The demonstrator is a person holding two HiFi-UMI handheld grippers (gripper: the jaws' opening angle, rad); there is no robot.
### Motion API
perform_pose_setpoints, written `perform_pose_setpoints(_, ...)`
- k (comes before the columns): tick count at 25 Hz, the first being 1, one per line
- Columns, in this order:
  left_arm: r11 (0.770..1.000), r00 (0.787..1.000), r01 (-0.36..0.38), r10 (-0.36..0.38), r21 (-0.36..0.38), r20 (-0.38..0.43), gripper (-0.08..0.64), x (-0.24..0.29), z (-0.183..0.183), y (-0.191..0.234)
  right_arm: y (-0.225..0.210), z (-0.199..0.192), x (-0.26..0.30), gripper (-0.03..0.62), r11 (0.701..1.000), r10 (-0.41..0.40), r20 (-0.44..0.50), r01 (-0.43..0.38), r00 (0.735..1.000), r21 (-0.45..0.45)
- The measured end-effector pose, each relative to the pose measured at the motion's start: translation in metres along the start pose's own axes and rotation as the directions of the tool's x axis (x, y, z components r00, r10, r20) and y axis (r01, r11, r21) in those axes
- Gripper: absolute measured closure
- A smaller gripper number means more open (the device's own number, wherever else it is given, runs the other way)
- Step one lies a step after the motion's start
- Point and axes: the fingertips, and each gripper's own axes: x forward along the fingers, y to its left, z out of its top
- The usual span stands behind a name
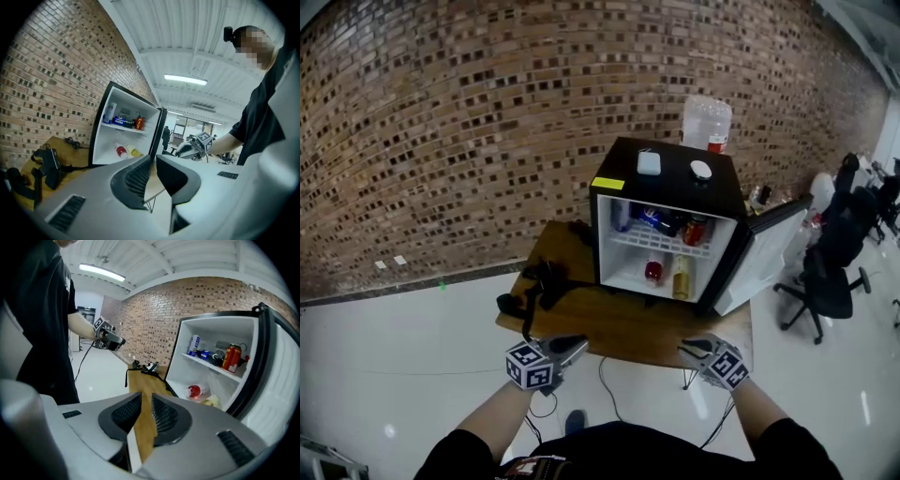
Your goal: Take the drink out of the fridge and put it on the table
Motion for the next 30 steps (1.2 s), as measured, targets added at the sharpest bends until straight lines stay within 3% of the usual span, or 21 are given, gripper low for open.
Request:
perform_pose_setpoints(2, 0.999, 0.999, 0.032, -0.032, 0.023, -0.016, 0.522, 0.006, 0.002, 0.031, -0.021, 0.003, 0.037, 0.460, 0.996, -0.014, -0.094, 0.006, 0.995, -0.084)
perform_pose_setpoints(4, 0.998, 0.998, 0.058, -0.057, 0.033, -0.030, 0.522, 0.005, 0.006, 0.060, -0.038, 0.003, 0.078, 0.418, 0.981, -0.020, -0.226, -0.024, 0.974, -0.191)
perform_pose_setpoints(9, 0.994, 0.991, 0.110, -0.108, 0.014, -0.077, 0.522, -0.003, 0.009, 0.110, -0.097, -0.005, 0.161, 0.325, 0.881, -0.120, -0.492, -0.136, 0.862, -0.454)
perform_pose_setpoints(11, 0.994, 0.991, 0.111, -0.111, -0.015, -0.077, 0.522, 0.002, 0.010, 0.120, -0.131, -0.014, 0.180, 0.307, 0.820, -0.190, -0.557, -0.181, 0.809, -0.543)
perform_pose_setpoints(14, 0.994, 0.990, 0.106, -0.109, -0.028, -0.095, 0.522, 0.013, 0.002, 0.125, -0.179, -0.030, 0.208, 0.307, 0.689, -0.305, -0.593, -0.257, 0.745, -0.677)
perform_pose_setpoints(18, 0.998, 0.993, 0.054, -0.057, -0.033, -0.100, 0.522, 0.032, -0.005, 0.134, -0.229, -0.056, 0.236, 0.307, 0.530, -0.444, -0.604, -0.350, 0.662, -0.773)
perform_pose_setpoints(20, 0.998, 0.996, 0.019, -0.025, -0.066, -0.083, 0.522, 0.041, -0.006, 0.134, -0.245, -0.064, 0.251, 0.273, 0.444, -0.489, -0.582, -0.390, 0.649, -0.807)
perform_pose_setpoints(22, 0.997, 0.996, -0.003, -0.004, -0.076, -0.087, 0.522, 0.049, -0.008, 0.135, -0.258, -0.067, 0.266, 0.267, 0.381, -0.507, -0.563, -0.416, 0.652, -0.826)
perform_pose_setpoints(26, 0.996, 0.997, -0.037, 0.031, -0.086, -0.078, 0.522, 0.055, -0.007, 0.143, -0.270, -0.073, 0.288, 0.213, 0.295, -0.506, -0.569, -0.490, 0.648, -0.820)
perform_pose_setpoints(30, 0.993, 0.995, -0.071, 0.064, -0.093, -0.073, 0.522, 0.051, -0.007, 0.155, -0.272, -0.085, 0.307, 0.212, 0.212, -0.497, -0.598, -0.580, 0.629, -0.786)
